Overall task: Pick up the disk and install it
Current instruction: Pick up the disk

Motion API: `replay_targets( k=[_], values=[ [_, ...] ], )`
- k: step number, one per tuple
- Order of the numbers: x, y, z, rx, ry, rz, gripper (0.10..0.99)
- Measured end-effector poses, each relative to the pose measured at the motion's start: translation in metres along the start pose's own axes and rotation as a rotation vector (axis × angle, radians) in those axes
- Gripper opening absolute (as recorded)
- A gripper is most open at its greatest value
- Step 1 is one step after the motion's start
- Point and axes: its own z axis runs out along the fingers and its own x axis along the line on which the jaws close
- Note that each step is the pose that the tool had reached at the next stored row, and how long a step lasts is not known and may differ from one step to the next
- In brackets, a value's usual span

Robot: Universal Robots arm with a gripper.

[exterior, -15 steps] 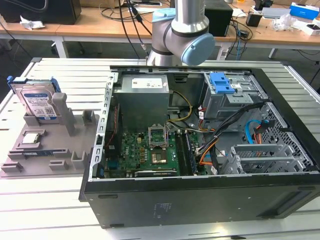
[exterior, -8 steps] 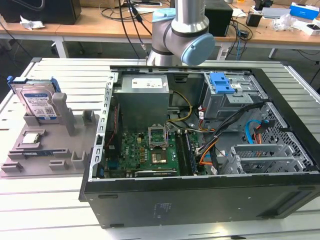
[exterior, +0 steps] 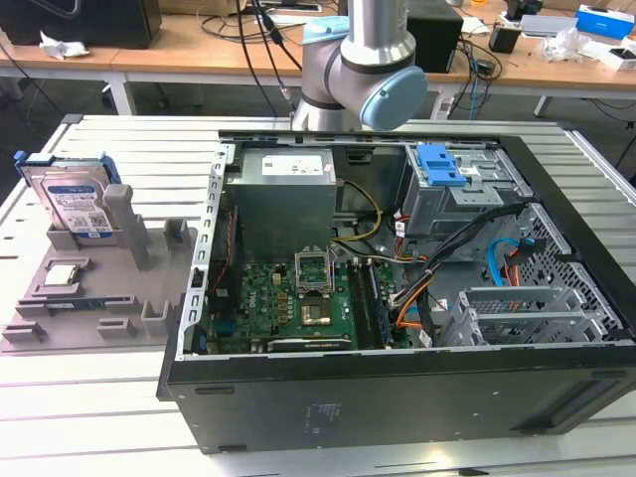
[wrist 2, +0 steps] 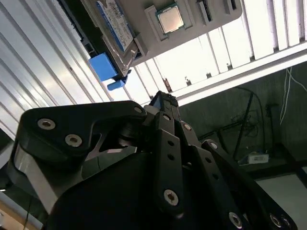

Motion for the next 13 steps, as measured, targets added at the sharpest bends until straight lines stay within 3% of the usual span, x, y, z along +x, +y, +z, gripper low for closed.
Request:
replay_targets(
  k=[6, 13],
  values=[
    [0.0000, 0.0000, 0.0000, -0.002, 0.0050, -0.083, 0.106],
    [0.0000, 0.0000, 0.0000, -0.007, 0.0134, -0.220, 0.106]
  ],
)
